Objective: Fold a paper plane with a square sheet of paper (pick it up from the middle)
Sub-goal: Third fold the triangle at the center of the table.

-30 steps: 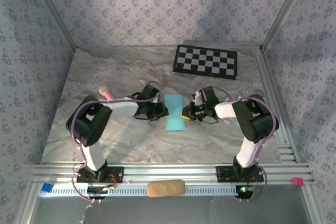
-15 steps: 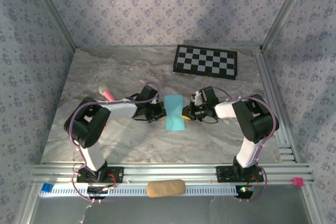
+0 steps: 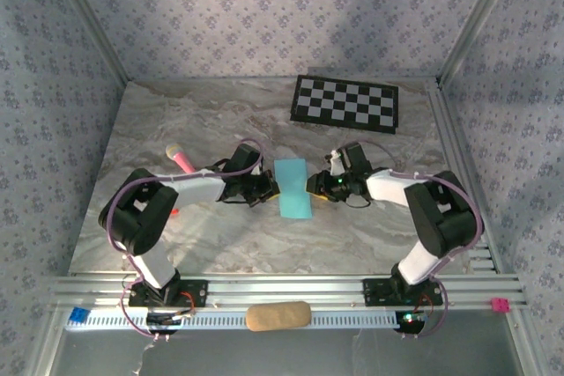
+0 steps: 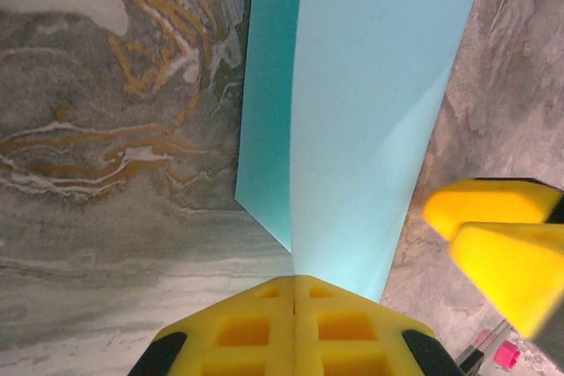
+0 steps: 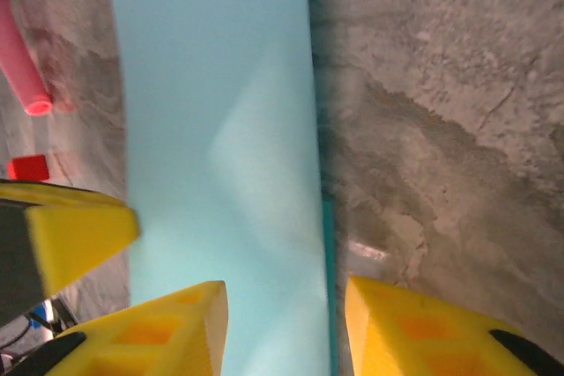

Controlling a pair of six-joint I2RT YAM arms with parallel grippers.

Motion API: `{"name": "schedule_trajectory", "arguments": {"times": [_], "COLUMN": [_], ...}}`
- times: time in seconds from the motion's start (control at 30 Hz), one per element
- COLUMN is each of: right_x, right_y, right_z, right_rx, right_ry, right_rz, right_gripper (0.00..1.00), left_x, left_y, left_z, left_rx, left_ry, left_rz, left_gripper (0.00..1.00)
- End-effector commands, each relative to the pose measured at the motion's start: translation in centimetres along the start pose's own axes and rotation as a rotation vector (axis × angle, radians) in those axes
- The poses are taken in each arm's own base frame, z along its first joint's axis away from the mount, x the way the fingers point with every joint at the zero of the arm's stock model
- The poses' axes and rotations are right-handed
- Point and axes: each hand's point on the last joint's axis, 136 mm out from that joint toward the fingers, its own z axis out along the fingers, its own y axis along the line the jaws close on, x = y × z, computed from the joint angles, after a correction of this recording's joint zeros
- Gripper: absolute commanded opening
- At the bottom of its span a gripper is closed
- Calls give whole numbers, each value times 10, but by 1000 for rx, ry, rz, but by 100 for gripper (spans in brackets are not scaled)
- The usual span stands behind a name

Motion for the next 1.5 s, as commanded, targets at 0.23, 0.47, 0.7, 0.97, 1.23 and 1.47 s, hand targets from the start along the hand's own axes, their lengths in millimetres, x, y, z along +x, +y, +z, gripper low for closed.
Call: {"name": "schedule_trajectory", "arguments": {"times": [0.23,0.47,0.7,0.97,1.23,1.47], "right_x": [6,42,72,81,87,82], "right_y": [31,73,84,96,92,91], "right_z": [-33,-35,-24,-7,17,28], "right_rx": [46,50,108,237,294,410], "right_ry": [-129,-279,-252,-330,-319,-375], "right_rz": [-317,-865,-1121,-1332,-1360,-1369], "right_gripper": [43,45,67,66,61,56], "left_x": [12,12,9,8,7,8], "left_y": [-15,-11,-8,-7,-8,-7], "left_z": [-9,-13,-17,-16,-17,-16], "left_rx": [71,59,55,50,57,56], "left_ry": [47,28,-3,-14,-11,-9], "left_rz": [-36,-46,-54,-49,-47,-50], "left_gripper": [0,0,0,0,0,0]}}
